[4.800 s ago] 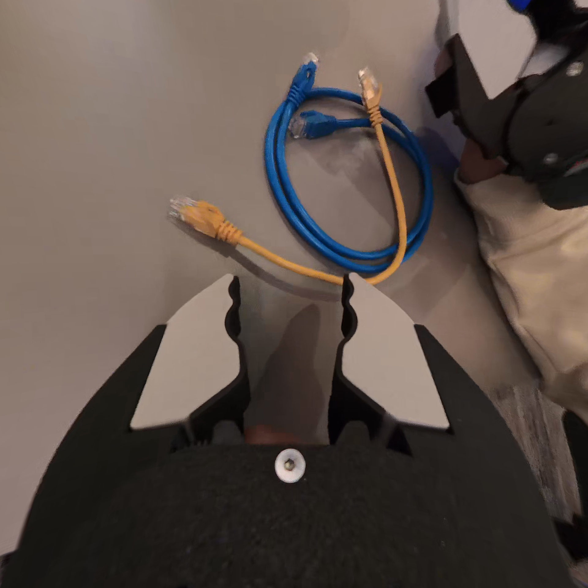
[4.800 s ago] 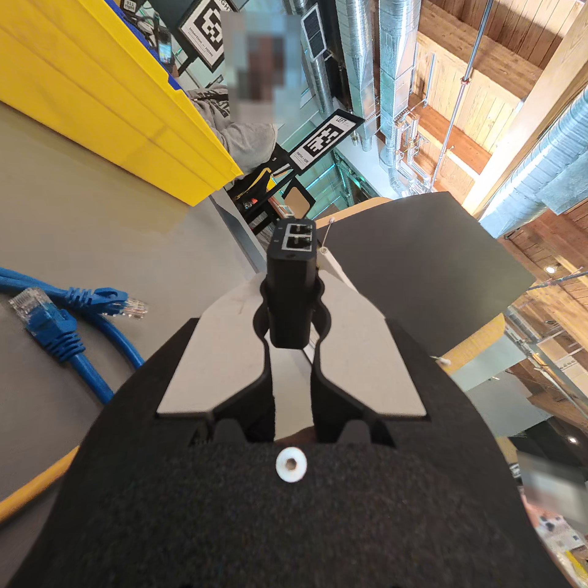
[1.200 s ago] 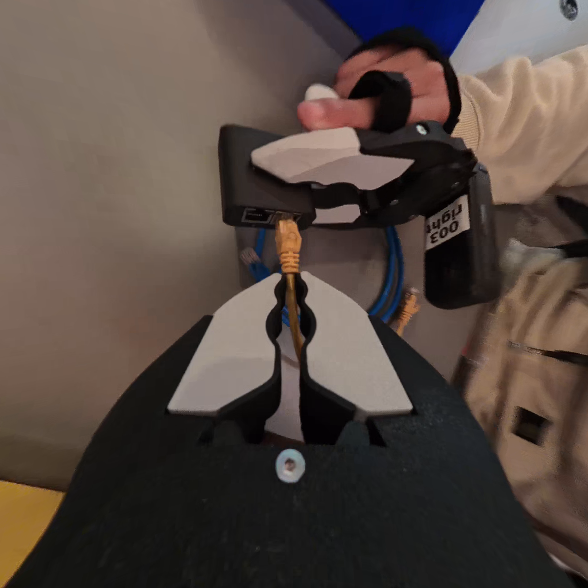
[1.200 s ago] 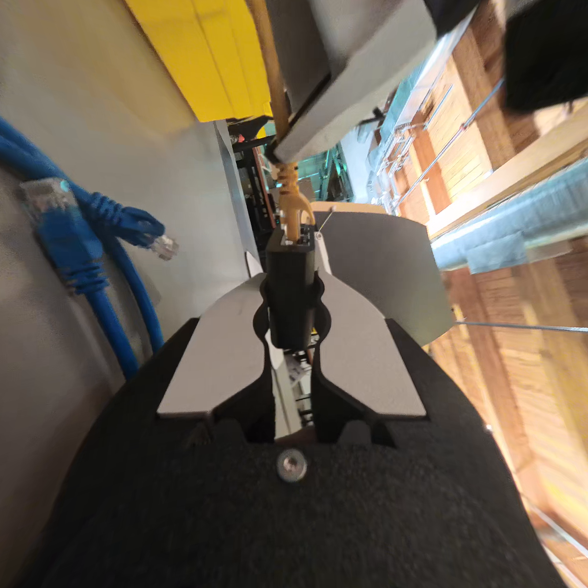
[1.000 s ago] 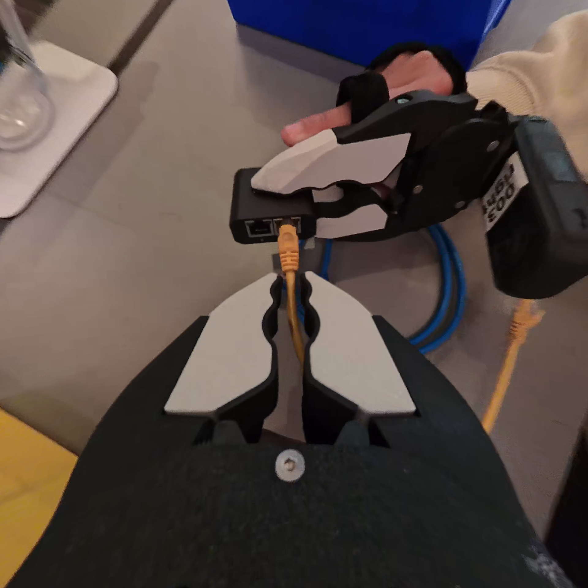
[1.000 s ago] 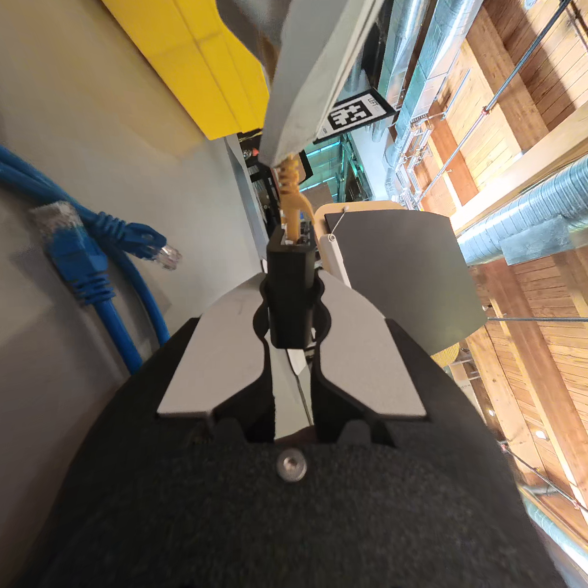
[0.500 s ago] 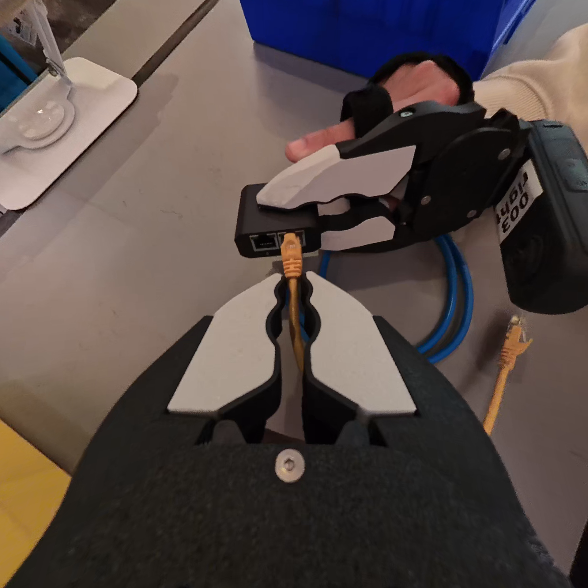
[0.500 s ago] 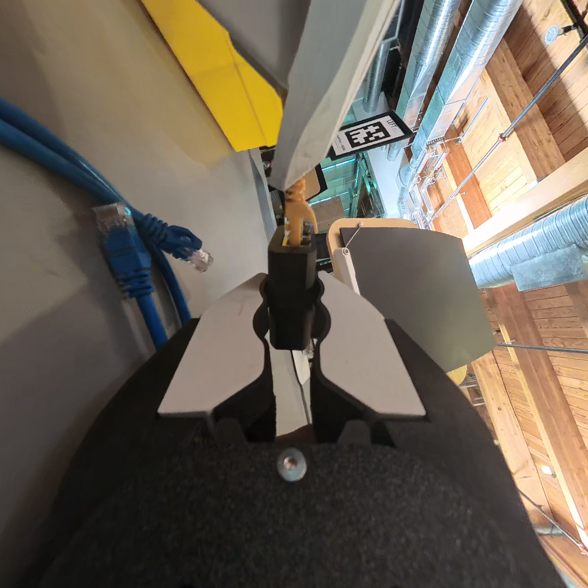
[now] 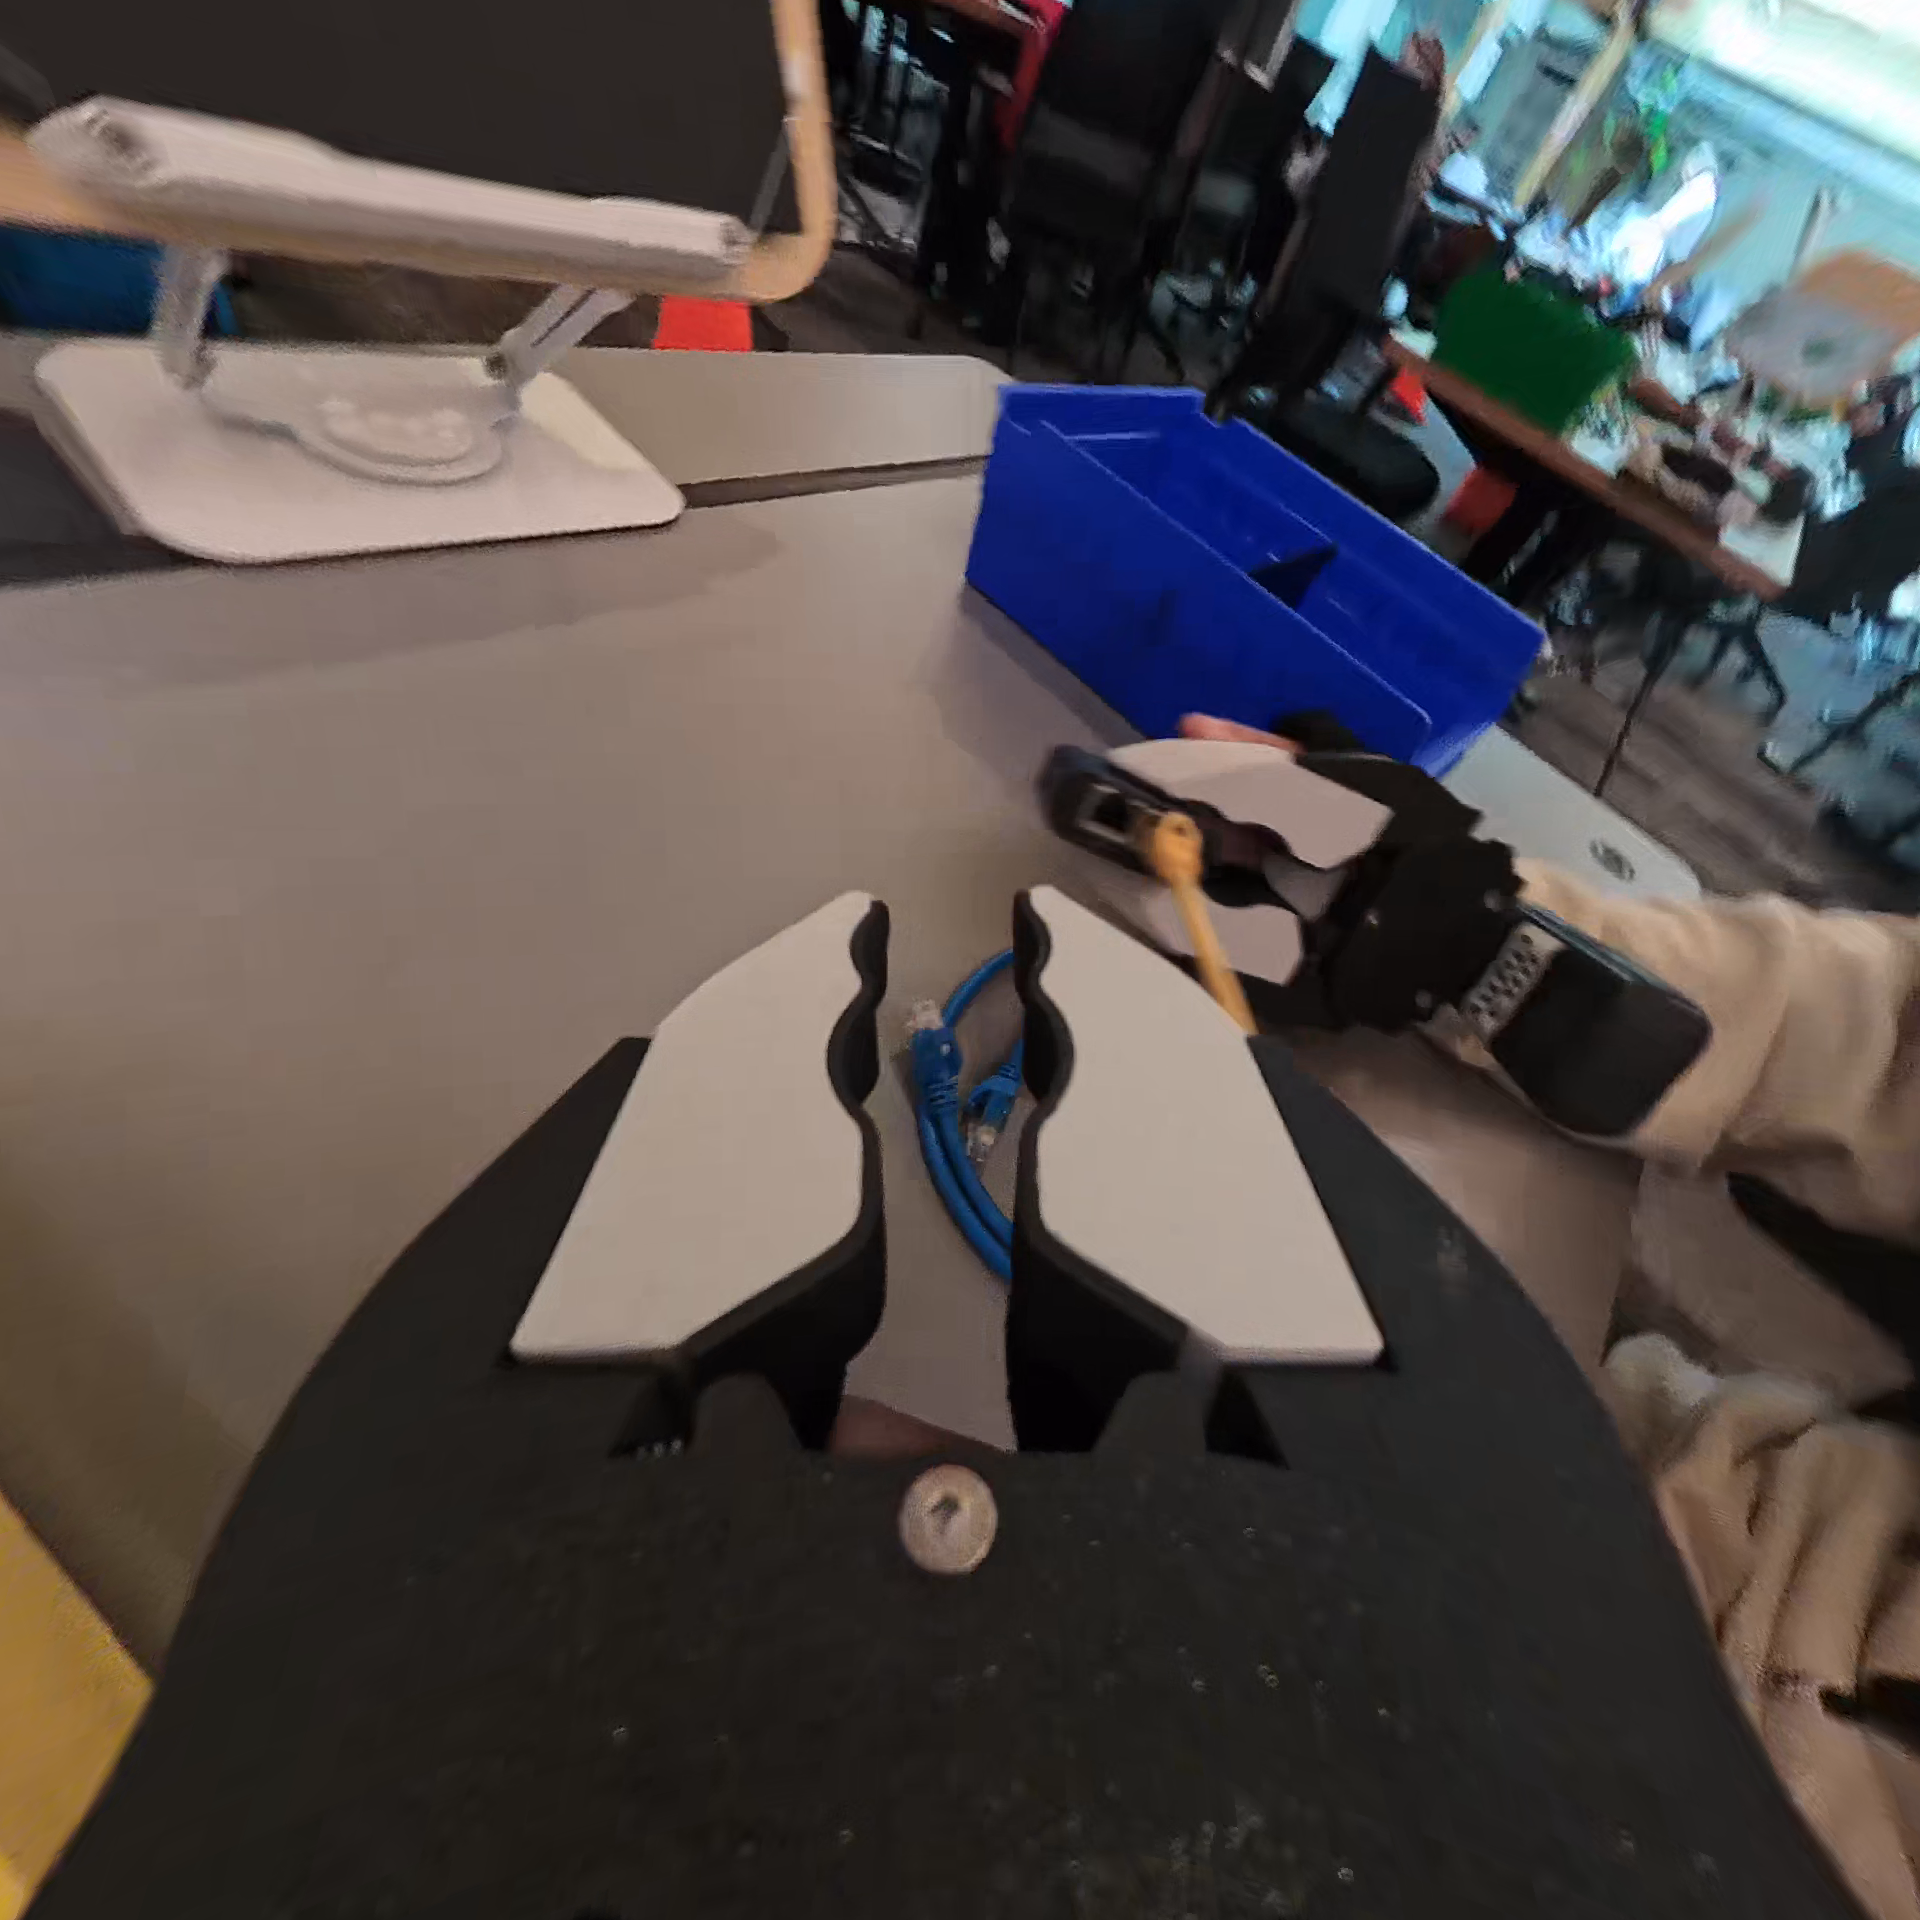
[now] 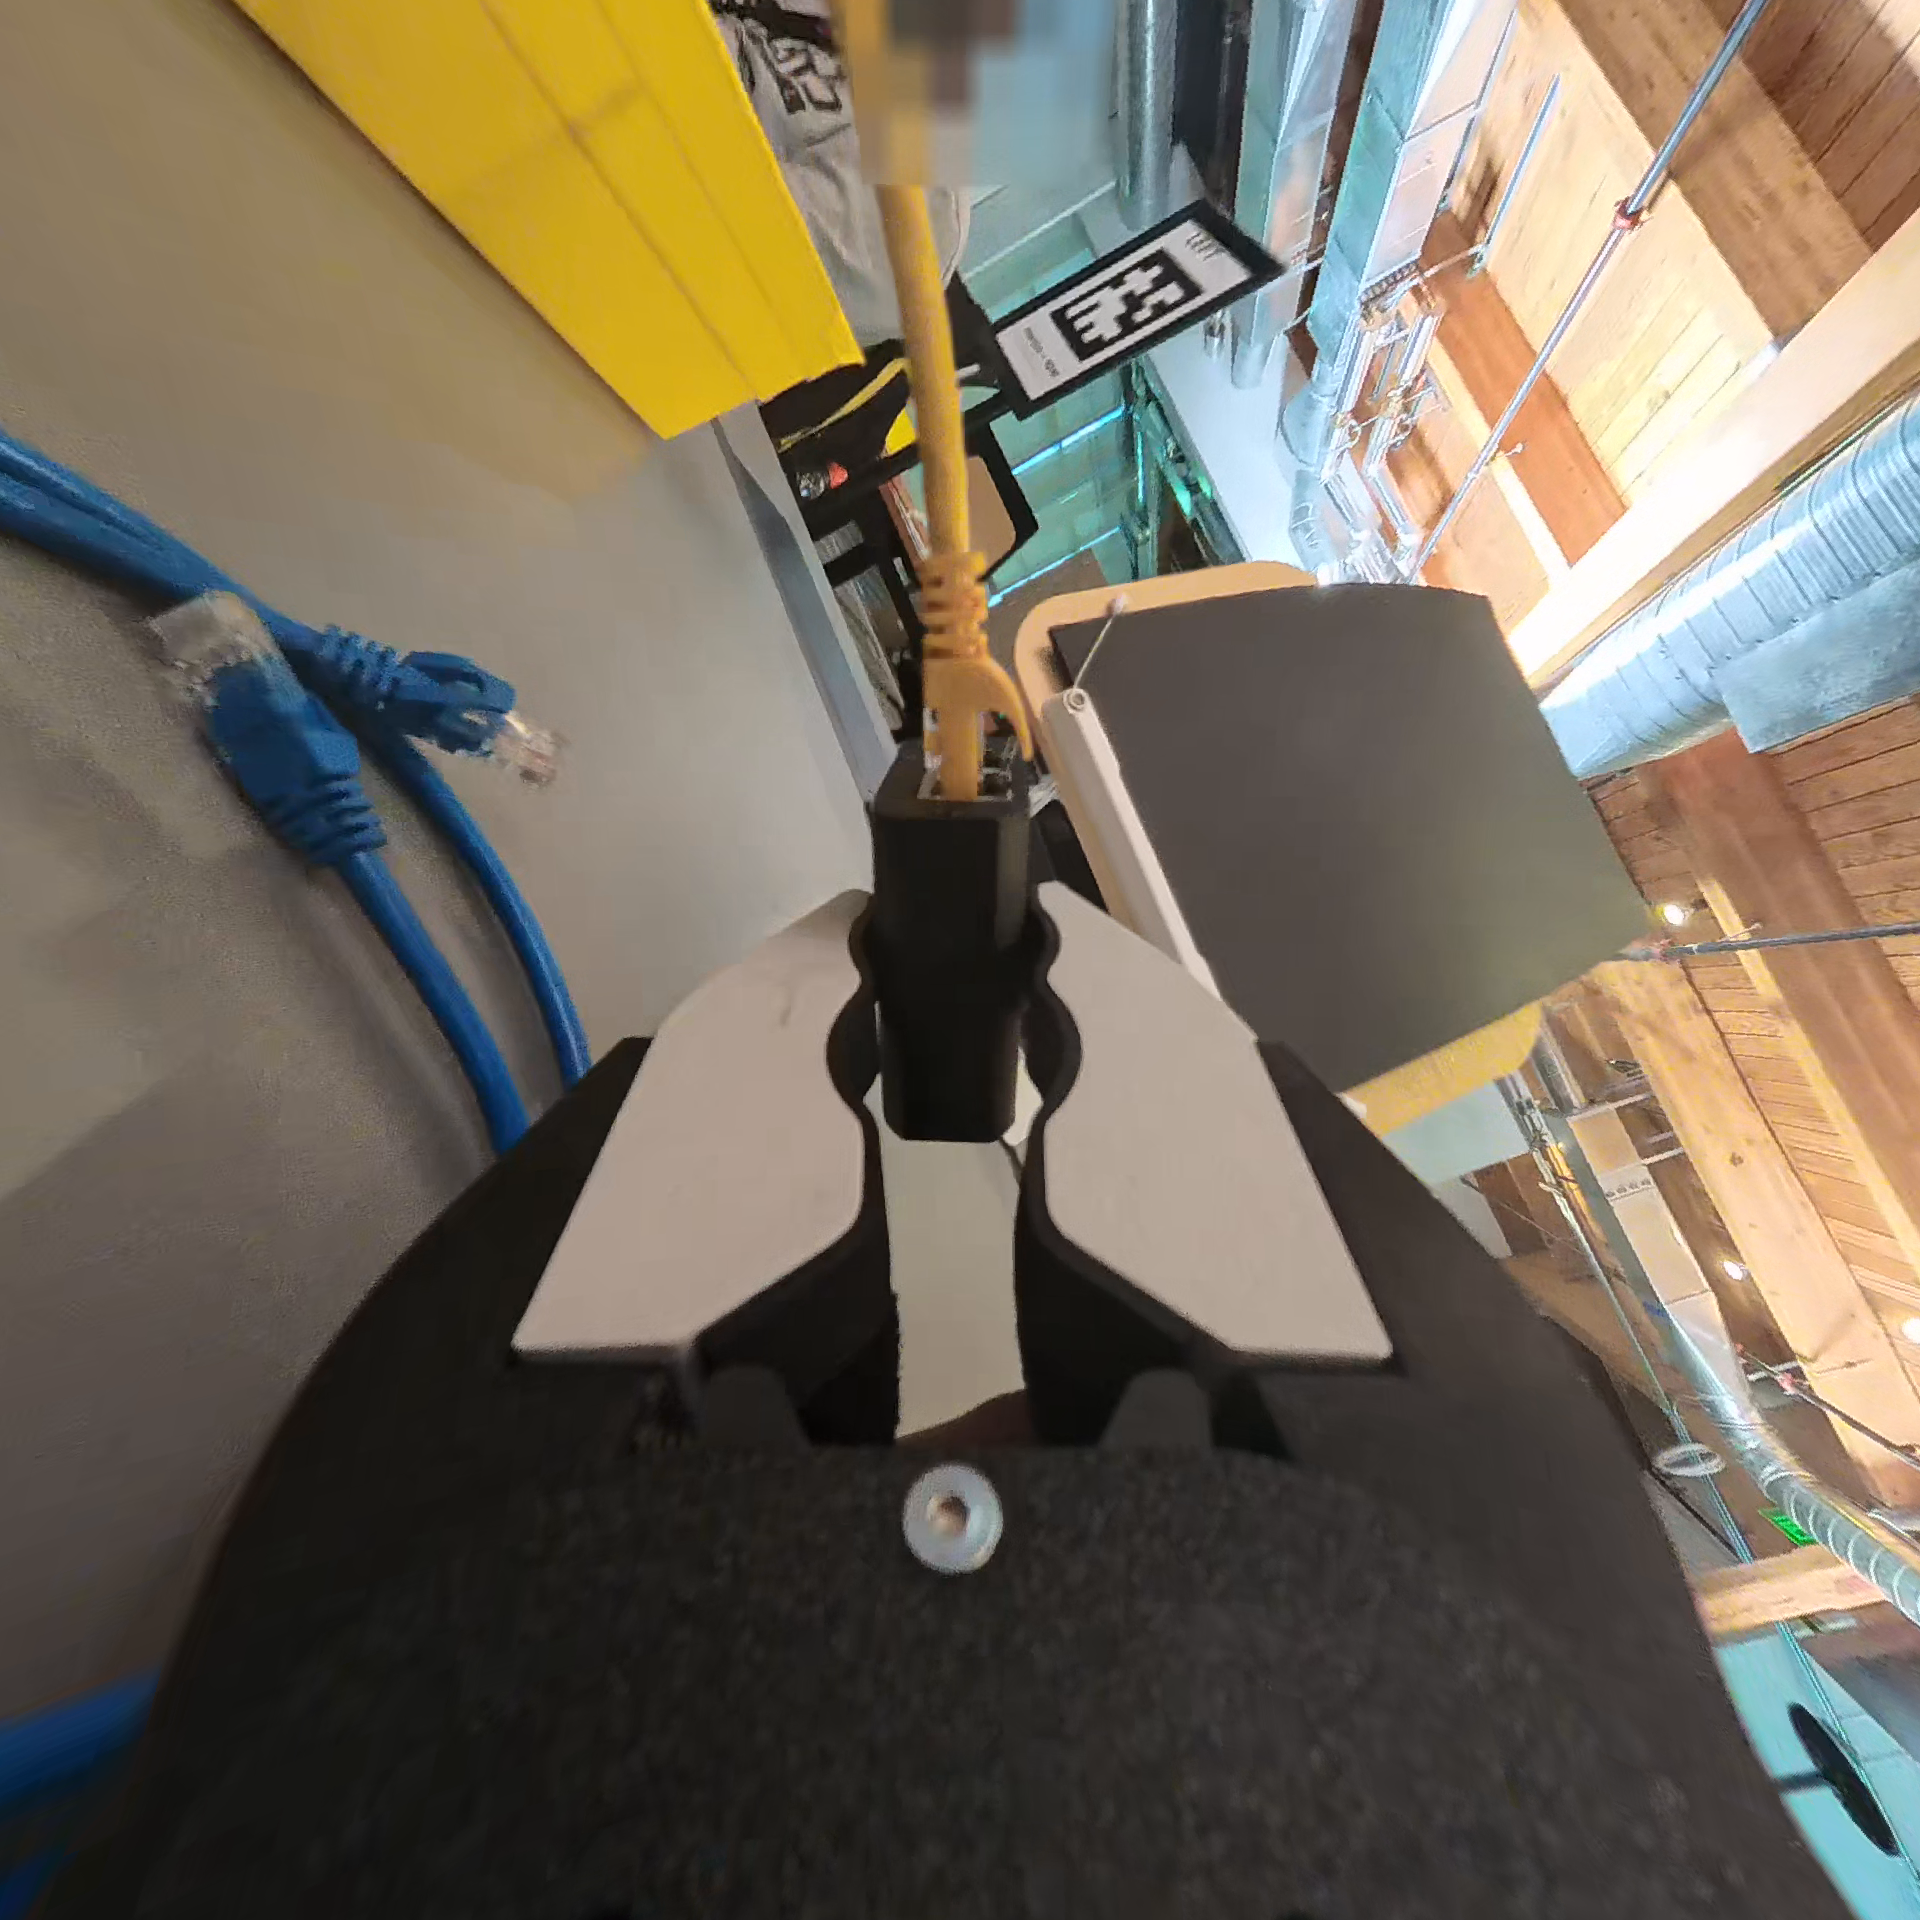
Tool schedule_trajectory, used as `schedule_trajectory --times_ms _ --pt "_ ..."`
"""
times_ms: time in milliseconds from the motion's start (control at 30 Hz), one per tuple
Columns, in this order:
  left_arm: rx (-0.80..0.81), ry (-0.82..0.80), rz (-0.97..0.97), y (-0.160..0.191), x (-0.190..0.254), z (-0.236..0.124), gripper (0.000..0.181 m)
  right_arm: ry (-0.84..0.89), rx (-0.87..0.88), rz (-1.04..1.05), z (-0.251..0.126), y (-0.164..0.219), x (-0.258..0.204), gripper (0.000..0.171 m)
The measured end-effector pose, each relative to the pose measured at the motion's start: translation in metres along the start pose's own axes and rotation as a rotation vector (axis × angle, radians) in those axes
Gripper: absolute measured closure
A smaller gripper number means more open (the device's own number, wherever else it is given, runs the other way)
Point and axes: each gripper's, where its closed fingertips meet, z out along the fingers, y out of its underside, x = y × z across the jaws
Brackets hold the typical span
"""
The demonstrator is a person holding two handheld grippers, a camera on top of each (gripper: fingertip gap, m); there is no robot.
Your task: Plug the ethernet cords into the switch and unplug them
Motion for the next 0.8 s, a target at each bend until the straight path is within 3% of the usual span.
schedule_trajectory --times_ms 100,200,300,433,600,800 --pt "-0.081 -0.11 -0.049 0.034 -0.018 0.013 0.157 0.021 0.042 0.022 -0.015 -0.007 0.006 0.147" --pt "-0.238 -0.281 0.077 0.079 -0.018 0.039 0.15 0.04 0.077 0.045 -0.024 -0.013 0.011 0.147" --pt "-0.319 -0.435 0.177 0.099 -0.022 0.054 0.153 0.031 0.08 0.074 -0.024 -0.013 0.013 0.147" --pt "-0.35 -0.405 0.162 0.108 -0.015 0.067 0.153 0.013 0.094 0.123 -0.025 -0.013 0.015 0.147" --pt "-0.389 -0.387 0.207 0.113 -0.009 0.073 0.17 -0.01 0.104 0.132 -0.024 -0.017 0.012 0.147" --pt "-0.452 -0.375 0.313 0.114 -0.01 0.077 0.171 -0.024 0.106 0.089 -0.023 -0.021 0.006 0.147"
